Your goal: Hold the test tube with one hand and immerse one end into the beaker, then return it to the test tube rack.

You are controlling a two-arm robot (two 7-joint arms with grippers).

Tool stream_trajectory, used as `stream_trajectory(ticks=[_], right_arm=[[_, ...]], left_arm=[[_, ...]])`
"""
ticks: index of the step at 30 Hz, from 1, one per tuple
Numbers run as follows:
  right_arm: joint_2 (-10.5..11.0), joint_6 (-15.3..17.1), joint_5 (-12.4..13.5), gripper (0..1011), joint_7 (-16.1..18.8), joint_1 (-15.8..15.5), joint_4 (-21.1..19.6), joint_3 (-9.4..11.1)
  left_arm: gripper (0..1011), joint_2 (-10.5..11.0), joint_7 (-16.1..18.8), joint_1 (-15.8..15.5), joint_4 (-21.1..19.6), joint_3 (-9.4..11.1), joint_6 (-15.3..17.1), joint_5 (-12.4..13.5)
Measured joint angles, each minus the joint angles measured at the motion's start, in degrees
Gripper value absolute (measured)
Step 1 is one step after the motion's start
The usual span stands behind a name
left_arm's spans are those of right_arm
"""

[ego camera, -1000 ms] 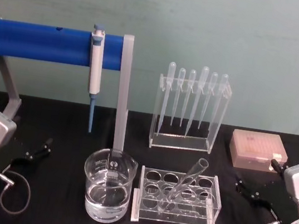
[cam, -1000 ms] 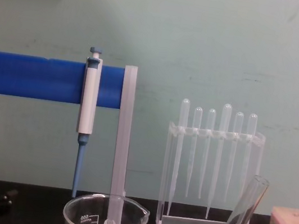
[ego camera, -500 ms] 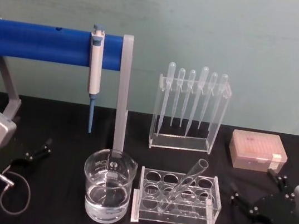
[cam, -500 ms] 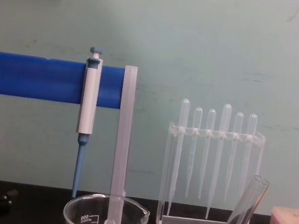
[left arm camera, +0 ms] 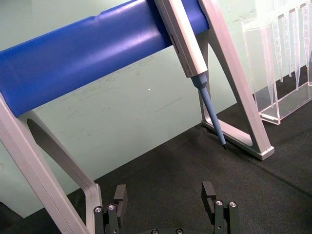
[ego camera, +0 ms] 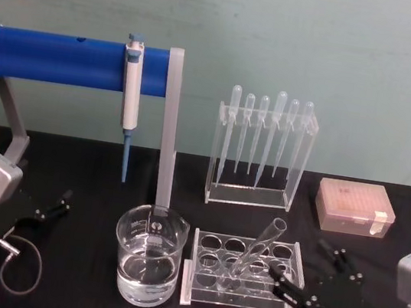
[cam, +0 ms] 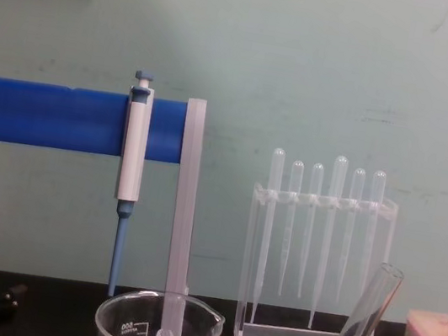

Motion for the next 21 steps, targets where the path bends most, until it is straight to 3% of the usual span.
stream_trajectory(ticks=[10, 11, 21], right_arm=[[-4.4, -1.7, -0.6, 1004, 2.6, 2.4, 2.8, -1.6], [-6.1, -2.9, -0.9, 1004, 2.9, 3.1, 4.2, -1.9], [-11.8, -9.1, -0.7, 1004, 3.8, 4.1, 8.6, -1.6]], left_arm=[[1000, 0.0, 0.0, 0.0, 0.0, 0.0, 0.0, 0.0], [1000, 0.0, 0.0, 0.0, 0.0, 0.0, 0.0, 0.0], [1000, 0.0, 0.0, 0.0, 0.0, 0.0, 0.0, 0.0]])
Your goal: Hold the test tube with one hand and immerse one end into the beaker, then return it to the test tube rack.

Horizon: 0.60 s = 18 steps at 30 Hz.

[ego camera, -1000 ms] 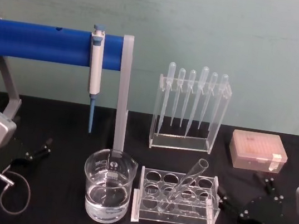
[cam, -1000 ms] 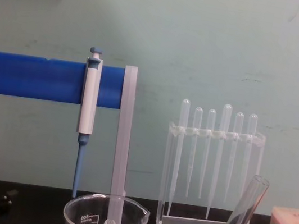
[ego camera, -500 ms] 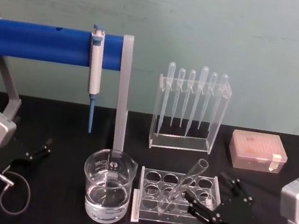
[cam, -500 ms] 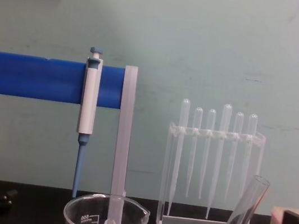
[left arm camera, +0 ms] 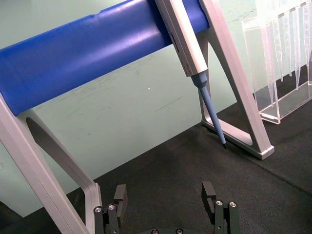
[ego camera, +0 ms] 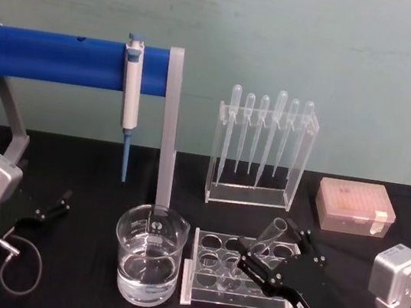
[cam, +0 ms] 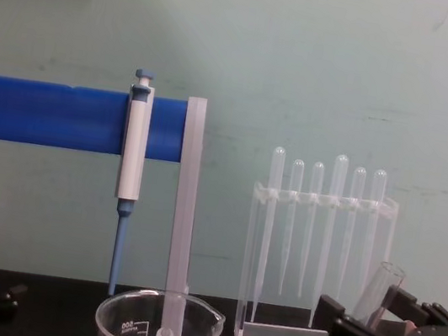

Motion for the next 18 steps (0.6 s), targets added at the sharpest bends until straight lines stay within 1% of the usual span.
stream_trajectory(ticks=[3, 11, 13, 16, 17, 18], right_arm=[[-1.4, -1.3, 1.1, 1004, 1.0, -0.3, 0.7, 0.5], [-2.6, -1.5, 2.8, 1004, 2.6, -1.2, 0.9, 1.4], [-2.9, -1.5, 2.9, 984, 2.9, -1.5, 1.0, 1.7], [-3.1, -1.5, 2.9, 918, 3.2, -1.9, 1.0, 2.1], [-3.2, -1.5, 2.7, 872, 3.2, -2.1, 0.9, 2.3], [-3.3, -1.5, 2.6, 854, 3.3, -2.2, 0.8, 2.4]], left_arm=[[1000, 0.0, 0.0, 0.0, 0.0, 0.0, 0.0, 0.0], [1000, 0.0, 0.0, 0.0, 0.0, 0.0, 0.0, 0.0], [1000, 0.0, 0.0, 0.0, 0.0, 0.0, 0.0, 0.0], [1000, 0.0, 0.0, 0.0, 0.0, 0.0, 0.0, 0.0], [1000, 0.0, 0.0, 0.0, 0.0, 0.0, 0.0, 0.0], [1000, 0.0, 0.0, 0.0, 0.0, 0.0, 0.0, 0.0]])
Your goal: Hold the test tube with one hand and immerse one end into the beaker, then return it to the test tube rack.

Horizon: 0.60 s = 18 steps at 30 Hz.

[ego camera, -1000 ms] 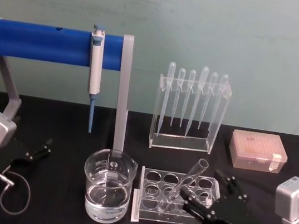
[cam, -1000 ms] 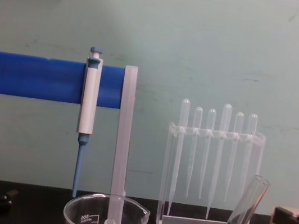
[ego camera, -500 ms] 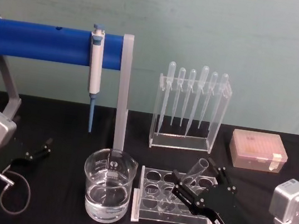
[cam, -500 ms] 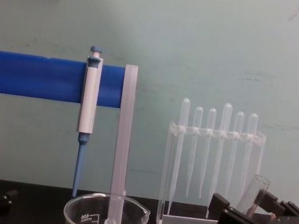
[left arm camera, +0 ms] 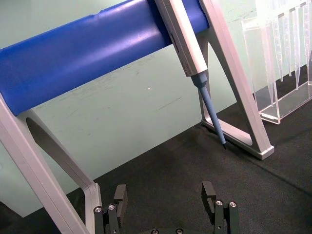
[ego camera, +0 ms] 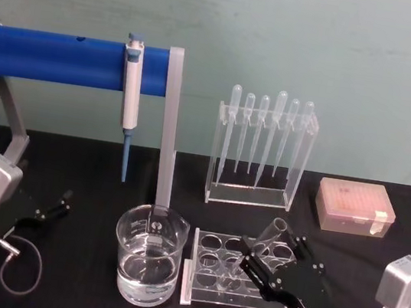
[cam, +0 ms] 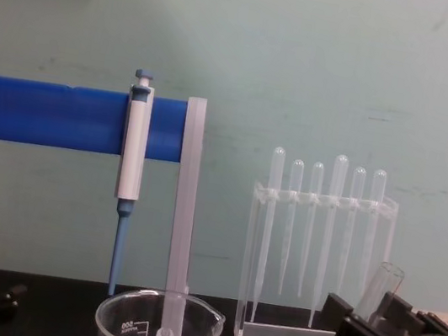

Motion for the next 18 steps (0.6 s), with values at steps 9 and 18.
stream_trajectory(ticks=[9, 18], right_arm=[[-0.5, 0.0, -0.9, 609, 0.6, -0.9, -1.0, 1.2], [-1.4, 0.1, -2.1, 283, 1.3, -1.6, -2.0, 2.5]], left_arm=[[1000, 0.0, 0.0, 0.0, 0.0, 0.0, 0.0, 0.0], [1000, 0.0, 0.0, 0.0, 0.0, 0.0, 0.0, 0.0]])
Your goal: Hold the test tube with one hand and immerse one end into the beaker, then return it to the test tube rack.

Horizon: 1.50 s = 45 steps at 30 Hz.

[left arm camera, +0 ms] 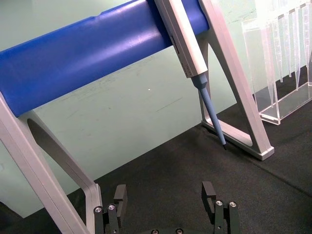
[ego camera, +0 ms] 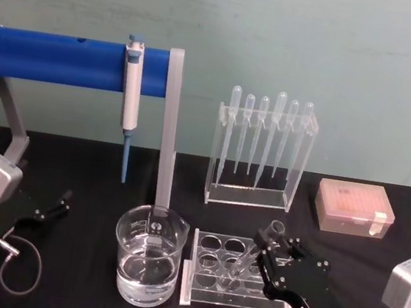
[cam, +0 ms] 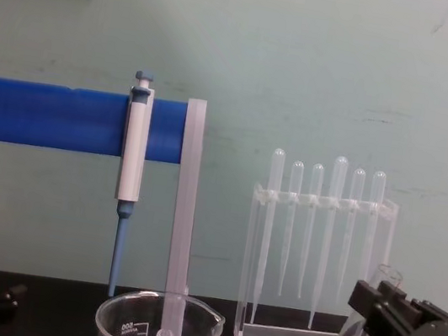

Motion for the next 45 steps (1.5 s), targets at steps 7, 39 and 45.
stream_trajectory(ticks=[7, 39, 45], right_arm=[[-0.6, 0.3, -0.7, 226, 0.5, -0.2, -0.3, 0.8], [3.9, 21.9, -5.4, 226, 2.7, 10.2, -8.9, -0.7], [4.9, 25.4, -3.6, 226, 2.7, 12.2, -10.6, -0.4]], left_arm=[[1000, 0.0, 0.0, 0.0, 0.0, 0.0, 0.0, 0.0], [1000, 0.0, 0.0, 0.0, 0.0, 0.0, 0.0, 0.0], [1000, 0.0, 0.0, 0.0, 0.0, 0.0, 0.0, 0.0]])
